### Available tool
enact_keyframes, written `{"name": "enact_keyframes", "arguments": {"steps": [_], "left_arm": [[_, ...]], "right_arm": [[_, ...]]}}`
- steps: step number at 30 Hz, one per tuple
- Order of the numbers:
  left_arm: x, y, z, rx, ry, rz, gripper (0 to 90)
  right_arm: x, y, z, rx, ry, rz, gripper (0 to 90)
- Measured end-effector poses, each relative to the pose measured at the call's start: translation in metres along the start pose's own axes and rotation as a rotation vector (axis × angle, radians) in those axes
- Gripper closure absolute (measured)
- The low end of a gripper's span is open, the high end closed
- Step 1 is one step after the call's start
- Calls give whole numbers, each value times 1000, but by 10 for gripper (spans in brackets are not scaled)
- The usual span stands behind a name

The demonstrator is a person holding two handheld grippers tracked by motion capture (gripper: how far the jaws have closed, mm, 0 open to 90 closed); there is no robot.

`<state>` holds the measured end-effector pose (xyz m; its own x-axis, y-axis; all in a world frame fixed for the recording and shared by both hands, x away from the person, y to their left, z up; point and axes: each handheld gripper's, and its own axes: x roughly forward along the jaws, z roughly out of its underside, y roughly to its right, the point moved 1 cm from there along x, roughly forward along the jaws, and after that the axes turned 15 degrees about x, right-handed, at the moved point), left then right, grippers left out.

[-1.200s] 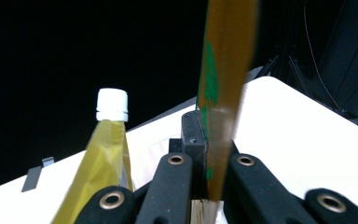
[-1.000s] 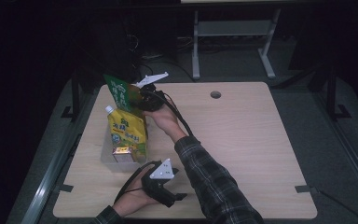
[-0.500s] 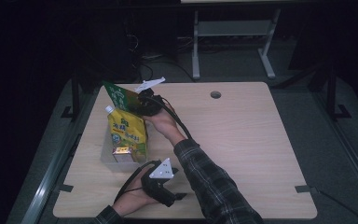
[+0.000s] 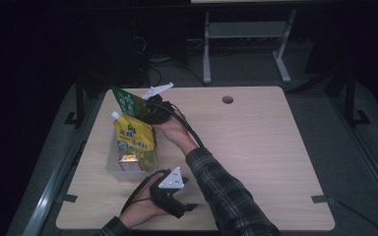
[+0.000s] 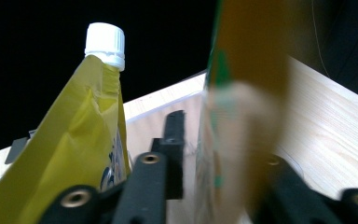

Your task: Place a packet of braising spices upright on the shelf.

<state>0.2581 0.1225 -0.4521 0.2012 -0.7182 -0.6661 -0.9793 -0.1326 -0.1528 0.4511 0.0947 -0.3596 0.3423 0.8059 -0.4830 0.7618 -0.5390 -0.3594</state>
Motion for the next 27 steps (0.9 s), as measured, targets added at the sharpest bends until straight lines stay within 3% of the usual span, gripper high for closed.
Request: {"name": "enact_keyframes", "arguments": {"steps": [6,10,17,27], "left_arm": [[0,0,0,2,-2,-1,135],[0,-1,0,13,-2,-2,135],[-1,-1,1,-6,-4,-1,135],[0,-2,2,-9,-4,0,135]], "right_arm": [[-1,0,1,7,-2,31,520],[-4,3,0,17,4,46,313],[-16,7,0,24,19,62,284],[-50,16,12,28,21,54,293]]}}
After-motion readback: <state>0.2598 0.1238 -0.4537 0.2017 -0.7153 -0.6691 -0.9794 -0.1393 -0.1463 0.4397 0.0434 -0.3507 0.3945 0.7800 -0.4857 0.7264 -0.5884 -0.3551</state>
